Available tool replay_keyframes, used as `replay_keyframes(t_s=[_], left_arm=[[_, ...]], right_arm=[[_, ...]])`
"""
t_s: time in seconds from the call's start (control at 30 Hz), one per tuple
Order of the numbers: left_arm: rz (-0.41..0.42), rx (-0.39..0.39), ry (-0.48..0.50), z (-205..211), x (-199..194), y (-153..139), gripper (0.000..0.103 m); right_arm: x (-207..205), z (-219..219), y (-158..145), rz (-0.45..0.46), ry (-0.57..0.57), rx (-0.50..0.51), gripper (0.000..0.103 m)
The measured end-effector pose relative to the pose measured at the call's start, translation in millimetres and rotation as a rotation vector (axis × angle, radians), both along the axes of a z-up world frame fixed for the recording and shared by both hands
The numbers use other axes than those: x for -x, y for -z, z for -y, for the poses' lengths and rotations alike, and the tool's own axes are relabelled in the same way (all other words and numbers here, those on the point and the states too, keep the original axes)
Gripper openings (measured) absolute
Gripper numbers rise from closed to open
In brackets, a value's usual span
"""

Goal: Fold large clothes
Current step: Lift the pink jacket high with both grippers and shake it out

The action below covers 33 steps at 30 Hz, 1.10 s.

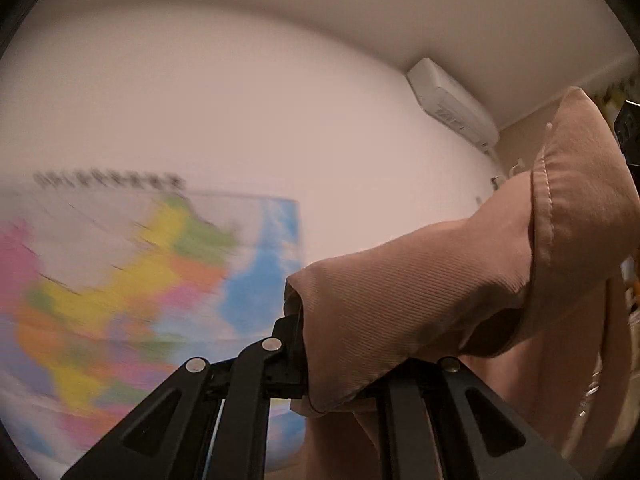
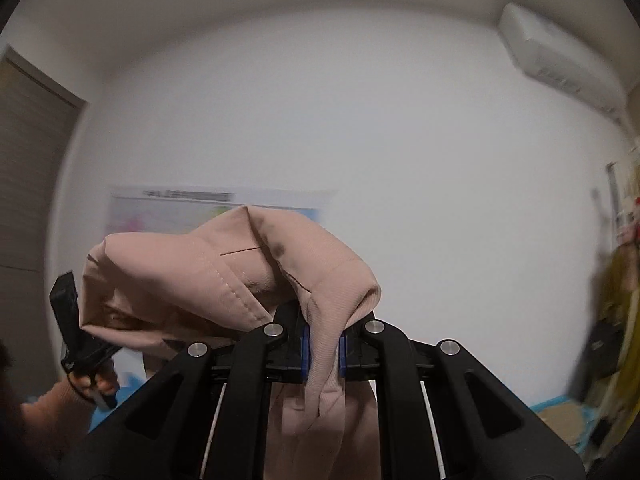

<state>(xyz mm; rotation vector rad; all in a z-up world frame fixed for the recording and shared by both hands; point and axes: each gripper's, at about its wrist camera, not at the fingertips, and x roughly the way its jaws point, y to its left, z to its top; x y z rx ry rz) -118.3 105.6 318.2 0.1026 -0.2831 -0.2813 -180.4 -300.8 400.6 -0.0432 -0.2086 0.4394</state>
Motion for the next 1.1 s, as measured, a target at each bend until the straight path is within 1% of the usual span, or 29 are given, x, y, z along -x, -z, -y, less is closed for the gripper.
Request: replay_keyframes(t_s=[0.03, 0.07, 0.1, 0.17, 0.2, 0.27, 0.3, 0.33, 0.37, 0.43, 0.47, 0.5, 0.53, 0.57, 0.63, 0.67, 0.73, 0.77, 0.8, 0.87, 0.93, 1.03, 1.1], left_arm=[[-0.003, -0.012, -0.036, -8.9, 20.4, -3.1, 0.008], [-0.007, -0.022, -0.065, -16.8, 32.5, -3.8, 0.008], [-0.008, -0.039, -0.114, -26.1, 53.1, -5.8, 0.008], [-0.023, -0.069, -0.204, -38.3, 67.3, -0.8, 0.009], [-0.050, -0.100, -0.279, -44.1, 74.2, 2.0, 0.009], [-0.107, -0.135, -0.359, -57.6, 77.8, 14.2, 0.009], [-0.167, -0.156, -0.409, -65.0, 62.4, 25.3, 0.009], [-0.219, -0.161, -0.440, -70.1, 46.2, 34.5, 0.009], [-0.297, -0.162, -0.463, -81.3, 27.5, 48.7, 0.009], [-0.454, -0.133, -0.491, -106.8, -12.8, 85.3, 0.009], [-0.529, -0.119, -0.503, -120.2, -28.8, 104.6, 0.009], [-0.628, -0.109, -0.527, -135.0, -59.4, 134.5, 0.009], [-0.684, -0.107, -0.547, -143.8, -74.6, 154.5, 0.009], [-0.782, -0.097, -0.565, -158.5, -104.3, 187.6, 0.009], [-0.929, -0.058, -0.566, -181.0, -138.5, 235.8, 0.009], [-0.999, -0.048, -0.565, -193.0, -153.6, 261.9, 0.009], [-1.060, -0.054, -0.581, -205.3, -173.9, 292.8, 0.009], [-1.076, -0.055, -0.591, -210.8, -180.4, 303.2, 0.009], [-1.106, -0.036, -0.596, -219.7, -189.2, 316.5, 0.009], [-1.141, -0.006, -0.567, -232.5, -205.9, 323.6, 0.010], [-1.171, 0.013, -0.541, -231.1, -210.3, 328.3, 0.010], [-1.214, 0.027, -0.512, -231.5, -223.6, 335.5, 0.010], [-1.247, 0.106, -0.463, -244.3, -238.2, 336.0, 0.009]], right_arm=[[5.2, -6.9, 4.8, -0.015, -0.043, -0.003, 0.010], [9.1, -14.5, 10.4, -0.032, -0.090, -0.002, 0.010], [11.4, -20.2, 15.7, -0.041, -0.130, -0.002, 0.010], [11.4, -32.5, 28.5, -0.069, -0.208, -0.009, 0.010], [4.6, -42.1, 38.0, -0.102, -0.255, -0.010, 0.010], [-17.2, -60.0, 55.2, -0.180, -0.311, -0.016, 0.011], [-38.3, -75.4, 68.8, -0.243, -0.335, -0.015, 0.011], [-57.9, -89.9, 81.5, -0.296, -0.349, -0.009, 0.011], [-73.5, -101.4, 92.4, -0.340, -0.357, -0.005, 0.011], [-127.5, -131.9, 130.9, -0.462, -0.355, 0.024, 0.011], [-160.0, -153.6, 157.0, -0.545, -0.347, 0.038, 0.011], [-180.0, -167.3, 174.6, -0.589, -0.336, 0.056, 0.011], [-206.9, -184.8, 200.1, -0.659, -0.339, 0.064, 0.011], [-233.5, -204.3, 226.6, -0.735, -0.336, 0.082, 0.011], [-267.5, -226.3, 273.8, -0.834, -0.304, 0.118, 0.011], [-292.4, -245.6, 303.7, -0.912, -0.295, 0.144, 0.011], [-321.3, -262.2, 343.0, -1.004, -0.270, 0.168, 0.011], [-329.0, -266.1, 354.7, -1.026, -0.270, 0.173, 0.011], [-341.3, -274.0, 365.8, -1.044, -0.255, 0.189, 0.011], [-355.8, -279.4, 375.0, -1.067, -0.248, 0.187, 0.011], [-365.8, -277.0, 377.1, -1.073, -0.249, 0.177, 0.011], [-376.9, -273.6, 374.4, -1.093, -0.270, 0.133, 0.011], [-383.8, -272.5, 362.1, -1.075, -0.280, 0.105, 0.011]])
